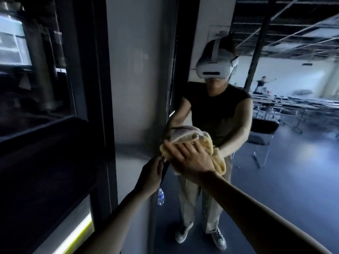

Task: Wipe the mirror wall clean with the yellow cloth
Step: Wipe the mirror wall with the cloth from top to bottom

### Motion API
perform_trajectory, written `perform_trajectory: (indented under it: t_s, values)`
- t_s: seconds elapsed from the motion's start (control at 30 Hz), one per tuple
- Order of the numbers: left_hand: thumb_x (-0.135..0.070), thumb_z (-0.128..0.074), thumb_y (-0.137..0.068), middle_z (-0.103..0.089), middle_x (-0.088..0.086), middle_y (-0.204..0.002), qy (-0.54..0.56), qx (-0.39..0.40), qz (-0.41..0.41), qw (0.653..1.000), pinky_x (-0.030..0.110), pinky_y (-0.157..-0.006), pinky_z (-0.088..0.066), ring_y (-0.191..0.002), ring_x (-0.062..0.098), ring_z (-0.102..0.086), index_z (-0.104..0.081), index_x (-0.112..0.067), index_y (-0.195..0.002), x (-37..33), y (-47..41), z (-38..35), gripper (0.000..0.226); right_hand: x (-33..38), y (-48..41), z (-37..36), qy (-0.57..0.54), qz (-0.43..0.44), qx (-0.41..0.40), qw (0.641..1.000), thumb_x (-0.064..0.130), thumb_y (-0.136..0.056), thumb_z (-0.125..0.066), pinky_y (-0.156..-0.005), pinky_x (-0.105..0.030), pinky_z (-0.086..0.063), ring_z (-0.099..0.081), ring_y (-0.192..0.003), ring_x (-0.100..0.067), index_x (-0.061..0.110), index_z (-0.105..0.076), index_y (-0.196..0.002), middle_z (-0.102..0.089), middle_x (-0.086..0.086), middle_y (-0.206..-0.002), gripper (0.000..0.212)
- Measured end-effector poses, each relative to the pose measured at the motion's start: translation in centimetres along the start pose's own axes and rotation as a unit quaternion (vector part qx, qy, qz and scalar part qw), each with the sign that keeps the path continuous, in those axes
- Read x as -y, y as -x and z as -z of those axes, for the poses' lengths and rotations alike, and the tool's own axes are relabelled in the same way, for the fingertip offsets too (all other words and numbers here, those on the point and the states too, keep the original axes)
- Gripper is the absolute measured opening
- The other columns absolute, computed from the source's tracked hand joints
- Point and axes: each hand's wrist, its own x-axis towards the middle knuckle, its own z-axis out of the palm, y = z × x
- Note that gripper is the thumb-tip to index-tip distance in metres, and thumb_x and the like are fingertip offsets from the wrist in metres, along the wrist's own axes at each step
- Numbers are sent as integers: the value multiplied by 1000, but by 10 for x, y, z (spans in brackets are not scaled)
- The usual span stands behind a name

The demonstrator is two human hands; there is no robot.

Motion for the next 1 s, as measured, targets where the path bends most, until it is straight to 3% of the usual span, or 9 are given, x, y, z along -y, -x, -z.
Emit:
perform_trajectory:
  t_s: [0.07,0.13,0.27,0.4,0.53,0.63,0.7,0.8,1.0]
  values:
    - [-4,-38,-97,-63,24,-105,2,30,18,999,23,-59,-33,-94,36,-61,-43,-8,-133,1,8,-7,36,7,8,-11,30,41,29,998,49,-61,-80,-94,-35,-37,-46,-107,-19,23,-67,-118,-70,5,-109,64]
    - [5,-34,-93,-62,22,-111,11,37,46,998,26,-71,-41,-101,33,-60,-34,-13,-141,5,13,-11,51,-2,7,-11,29,58,4,998,44,-39,-90,-90,-32,-34,-43,-106,-16,23,-75,-100,-72,4,-103,66]
    - [22,-26,-77,-51,-2,-138,64,41,36,997,23,-107,-36,-127,9,-47,-31,-22,-145,19,14,-18,81,-30,-15,18,35,35,-47,998,35,-76,-66,-94,-38,-30,-40,-106,-22,27,-52,-136,-64,3,-116,62]
    - [28,-25,-67,-48,-6,-140,119,7,14,993,20,-109,-32,-129,5,-43,-34,-26,-144,20,18,-24,94,-18,-13,15,-15,-80,-35,996,35,-86,-50,-98,-40,-28,-41,-108,-22,25,-33,-146,-58,2,-125,63]
    - [20,-34,-83,-61,-2,-123,147,-56,64,985,23,-101,-42,-120,13,-54,-49,-19,-134,14,21,-30,66,20,25,-10,-22,-81,-13,996,44,-88,-39,-91,-39,-30,-43,-100,-20,26,-35,-143,-63,6,-118,58]
    - [5,-45,-88,-69,3,-107,127,-119,61,983,23,-79,-44,-102,20,-63,-63,-16,-119,11,26,-40,42,54,64,-26,-23,-55,5,998,38,-89,-38,-85,-38,-33,-52,-93,-18,24,-33,-141,-66,8,-110,54]
    - [0,-47,-89,-68,-1,-112,136,-158,61,976,18,-77,-42,-103,15,-61,-62,-20,-122,8,26,-45,41,57,74,-32,-18,-39,32,999,35,-86,-38,-86,-37,-31,-58,-92,-17,25,-33,-141,-66,9,-111,57]
    - [0,-49,-88,-68,1,-113,139,-198,56,969,27,-87,-48,-105,18,-62,-61,-20,-122,14,32,-59,42,38,75,-33,-9,-6,30,999,34,-75,-50,-94,-36,-29,-54,-99,-15,27,-45,-139,-65,9,-113,64]
    - [-10,-45,-77,-59,6,-115,76,-237,5,969,43,-85,-51,-101,24,-59,-50,-23,-123,35,30,-97,48,-6,120,-33,34,-27,-83,996,34,-75,-62,-103,-42,-27,-51,-108,-23,24,-39,-144,-60,0,-121,74]
